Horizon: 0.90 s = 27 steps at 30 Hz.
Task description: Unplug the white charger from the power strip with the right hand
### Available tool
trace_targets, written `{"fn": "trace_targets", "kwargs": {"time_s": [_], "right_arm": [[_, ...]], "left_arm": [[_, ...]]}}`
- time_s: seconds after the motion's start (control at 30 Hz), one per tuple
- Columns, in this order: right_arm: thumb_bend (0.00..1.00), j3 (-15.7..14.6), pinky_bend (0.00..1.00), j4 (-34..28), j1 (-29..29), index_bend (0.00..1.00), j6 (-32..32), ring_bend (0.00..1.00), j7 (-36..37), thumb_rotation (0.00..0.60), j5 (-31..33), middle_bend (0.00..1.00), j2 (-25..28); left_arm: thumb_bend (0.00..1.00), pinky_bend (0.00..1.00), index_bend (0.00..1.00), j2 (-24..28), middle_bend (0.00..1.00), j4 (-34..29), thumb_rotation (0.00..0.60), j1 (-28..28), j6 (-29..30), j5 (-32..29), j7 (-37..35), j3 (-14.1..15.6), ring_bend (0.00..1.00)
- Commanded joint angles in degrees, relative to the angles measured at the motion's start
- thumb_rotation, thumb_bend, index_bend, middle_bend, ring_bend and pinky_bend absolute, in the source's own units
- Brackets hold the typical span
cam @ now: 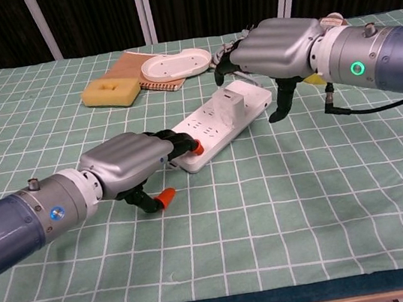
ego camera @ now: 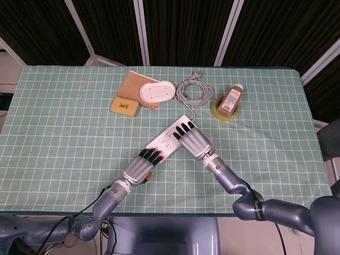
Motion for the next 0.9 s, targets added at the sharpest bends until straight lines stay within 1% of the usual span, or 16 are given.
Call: {"fn": "trace_targets", "kwargs": {"time_s": [0.03,0.43,0.73,0.9], "right_arm": [[0.22,-0.4,0.24,2.8,1.0,0.23,-1.1,0.19,1.6,0.6,-0.1,0.21,-2.0],[0.22,-0.3,0.25,11.9,3.2,0.25,-1.7,0.19,6.3,0.6,-0.5,0.22,-8.6],[0.22,0.0,0.25,14.3,3.8,0.25,-0.1,0.19,9.1,0.6,-1.9,0.22,-10.2],[0.21,0.2,0.25,16.2,4.0,0.25,0.0,0.19,9.8,0.6,-1.5,0.22,-11.1]], "left_arm": [[0.47,0.15,0.15,-0.1,0.08,0.2,0.6,-0.1,0.0,0.0,-0.2,0.1,0.01],[0.47,0.15,0.15,-0.3,0.08,0.8,0.6,-0.7,-0.1,-0.1,-1.6,0.6,0.01],[0.47,0.15,0.14,-0.9,0.08,1.3,0.6,-1.0,-0.1,0.1,-2.2,1.0,0.01],[0.47,0.15,0.14,-0.8,0.08,1.4,0.6,-1.1,0.1,0.2,-2.3,1.2,0.01]]}}
